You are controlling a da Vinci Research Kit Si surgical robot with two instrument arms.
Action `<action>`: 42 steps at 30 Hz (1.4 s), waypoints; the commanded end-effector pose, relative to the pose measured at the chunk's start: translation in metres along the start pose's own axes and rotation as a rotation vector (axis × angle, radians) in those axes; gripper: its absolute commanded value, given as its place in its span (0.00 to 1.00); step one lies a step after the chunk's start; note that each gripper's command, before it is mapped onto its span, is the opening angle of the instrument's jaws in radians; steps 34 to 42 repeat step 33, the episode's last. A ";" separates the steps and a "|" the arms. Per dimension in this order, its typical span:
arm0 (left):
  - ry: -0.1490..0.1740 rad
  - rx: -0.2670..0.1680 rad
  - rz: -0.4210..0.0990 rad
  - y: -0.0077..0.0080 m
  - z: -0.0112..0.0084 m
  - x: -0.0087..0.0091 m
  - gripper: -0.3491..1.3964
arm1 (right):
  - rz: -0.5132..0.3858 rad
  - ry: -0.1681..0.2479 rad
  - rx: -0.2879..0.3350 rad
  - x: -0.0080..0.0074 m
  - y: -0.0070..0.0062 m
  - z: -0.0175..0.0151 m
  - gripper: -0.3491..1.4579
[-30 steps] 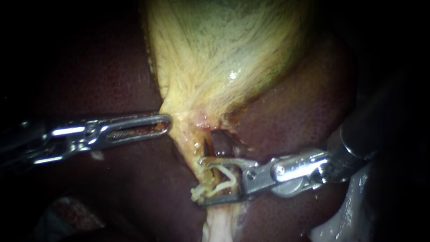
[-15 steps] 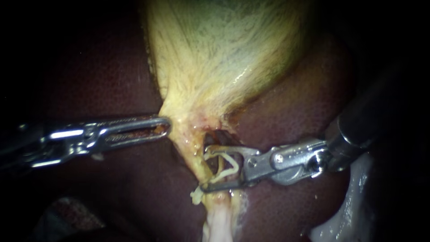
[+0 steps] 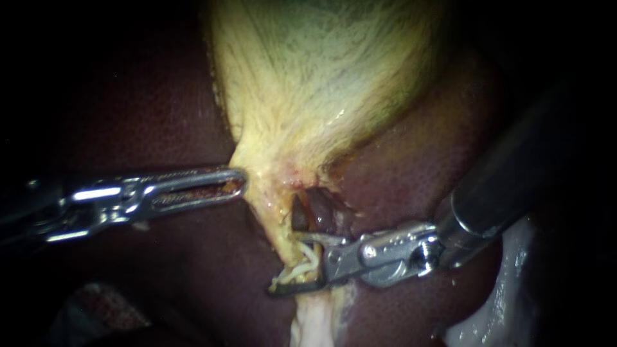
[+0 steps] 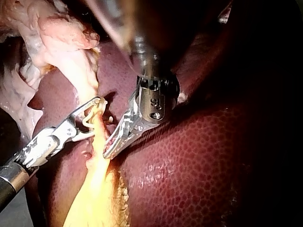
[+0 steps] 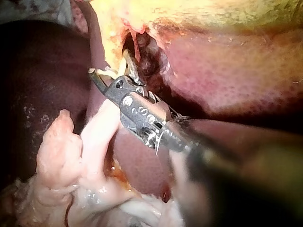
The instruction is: Clipping second clip left tube
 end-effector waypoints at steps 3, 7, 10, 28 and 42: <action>0.001 0.002 0.000 -0.0001 0.0000 0.0000 0.00 | -0.001 -0.021 0.000 -0.0001 0.0000 0.0002 0.48; 0.001 0.002 0.000 -0.0002 0.0000 0.0000 0.00 | 0.000 -0.021 0.000 -0.0001 0.0001 0.0001 0.45; 0.001 0.002 -0.001 -0.0002 0.0000 0.0000 0.00 | 0.007 -0.020 0.001 0.0000 0.0001 -0.0001 0.38; 0.001 0.001 -0.001 -0.0002 0.0002 0.0000 0.00 | 0.106 -0.053 0.050 0.0003 0.0000 -0.0010 0.00; 0.001 0.001 -0.001 -0.0002 0.0003 0.0000 0.00 | 0.105 -0.053 0.054 0.0003 0.0000 -0.0010 0.00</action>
